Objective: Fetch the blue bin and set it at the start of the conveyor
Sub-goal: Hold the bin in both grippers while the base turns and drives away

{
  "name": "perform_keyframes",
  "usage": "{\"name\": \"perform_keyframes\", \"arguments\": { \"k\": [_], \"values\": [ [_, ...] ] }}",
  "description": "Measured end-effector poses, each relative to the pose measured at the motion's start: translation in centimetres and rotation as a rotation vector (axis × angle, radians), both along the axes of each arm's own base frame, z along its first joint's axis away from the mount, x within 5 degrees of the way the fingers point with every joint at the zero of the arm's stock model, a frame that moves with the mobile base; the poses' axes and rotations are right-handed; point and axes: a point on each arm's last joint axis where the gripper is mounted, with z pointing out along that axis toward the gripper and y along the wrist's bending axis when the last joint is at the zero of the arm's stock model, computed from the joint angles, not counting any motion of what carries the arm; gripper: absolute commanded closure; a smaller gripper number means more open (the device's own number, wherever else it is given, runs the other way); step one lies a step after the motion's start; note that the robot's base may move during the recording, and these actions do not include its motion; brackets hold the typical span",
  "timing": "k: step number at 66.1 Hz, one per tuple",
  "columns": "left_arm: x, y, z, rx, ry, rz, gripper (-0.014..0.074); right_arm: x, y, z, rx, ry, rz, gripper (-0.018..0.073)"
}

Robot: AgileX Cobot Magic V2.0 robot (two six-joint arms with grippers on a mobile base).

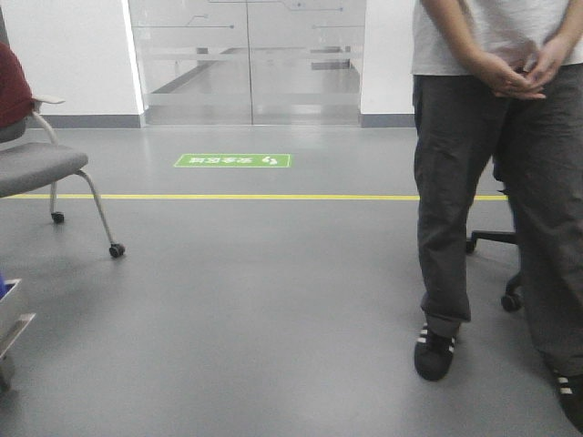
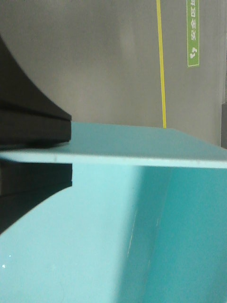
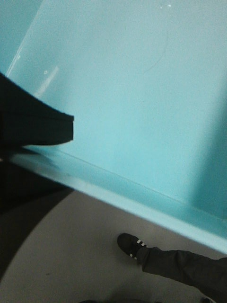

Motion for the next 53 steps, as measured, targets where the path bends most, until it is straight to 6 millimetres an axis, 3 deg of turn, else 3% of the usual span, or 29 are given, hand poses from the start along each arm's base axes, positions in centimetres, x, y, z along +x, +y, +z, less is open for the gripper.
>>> {"name": "perform_keyframes", "arguments": {
  "k": [37,53],
  "values": [
    [0.0,0.1,0.0,0.015,-0.006,0.008,0.0708,0.2,0.1,0.0,0.009,-0.007,0.002,0.0712],
    [0.1,0.2,0.1,0.026,-0.02,0.014,0.0708,1.5,0.3,-0.2,0.017,-0.047,-0.003,0.0712]
  ]
}}
